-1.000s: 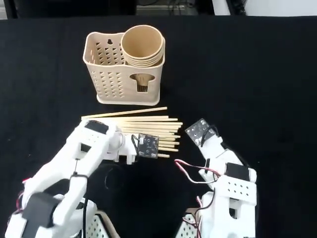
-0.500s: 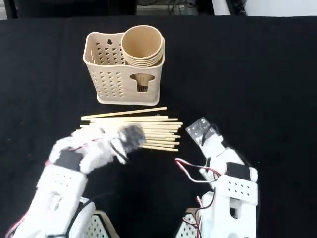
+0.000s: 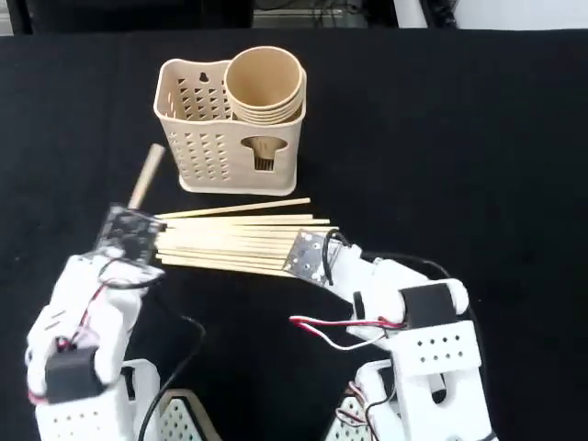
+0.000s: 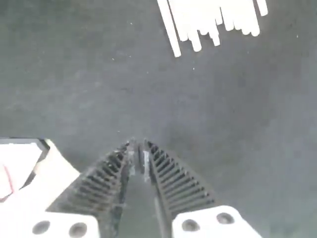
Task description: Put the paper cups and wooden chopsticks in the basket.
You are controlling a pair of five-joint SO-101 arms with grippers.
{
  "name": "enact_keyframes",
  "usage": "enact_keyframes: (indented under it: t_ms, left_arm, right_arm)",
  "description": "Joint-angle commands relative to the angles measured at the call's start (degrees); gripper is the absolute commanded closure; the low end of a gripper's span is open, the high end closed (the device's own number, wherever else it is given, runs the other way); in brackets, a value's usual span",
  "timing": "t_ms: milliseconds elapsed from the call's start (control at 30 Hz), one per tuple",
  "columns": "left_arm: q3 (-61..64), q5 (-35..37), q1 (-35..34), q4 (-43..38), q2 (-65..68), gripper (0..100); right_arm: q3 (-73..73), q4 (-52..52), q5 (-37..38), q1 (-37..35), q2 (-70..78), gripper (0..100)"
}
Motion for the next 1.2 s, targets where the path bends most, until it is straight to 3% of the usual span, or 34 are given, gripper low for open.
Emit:
enact_keyframes:
  t_ms: [0, 167, 333, 500, 667, 833, 967, 1167]
  left_arm:
    - [-7.25, 5.71, -1.54, 0.09, -3.78, 97]
    - [-11.82, 17.23, -3.21, -4.04, -1.32, 97]
    - [-13.67, 27.60, -10.33, -13.98, 1.49, 97]
    - [-16.40, 39.56, -5.76, -29.01, 3.43, 97]
    - [-16.48, 40.53, 4.44, -45.98, 10.20, 97]
    - [-19.12, 40.62, 11.47, -60.22, 26.29, 97]
    - [-27.12, 40.70, 16.13, -61.71, 42.90, 97]
    - [-35.82, 40.70, 16.75, -61.63, 59.60, 97]
  right_arm:
    - [-2.95, 1.58, 2.81, -4.75, 1.10, 98.4]
    - [-7.52, 0.18, 2.81, -20.75, 12.18, 98.3]
    - [-18.33, -4.75, 2.73, -28.84, 34.68, 98.2]
    - [-21.85, -8.18, 2.55, -38.77, 47.08, 98.2]
    - [-19.21, -14.07, 0.70, -39.30, 48.48, 98.2]
    - [-18.95, -15.65, -2.20, -39.12, 48.75, 98.2]
    - [-16.66, -15.03, -3.25, -39.03, 48.40, 98.2]
    - [-12.35, -13.54, -3.34, -34.02, 48.40, 98.2]
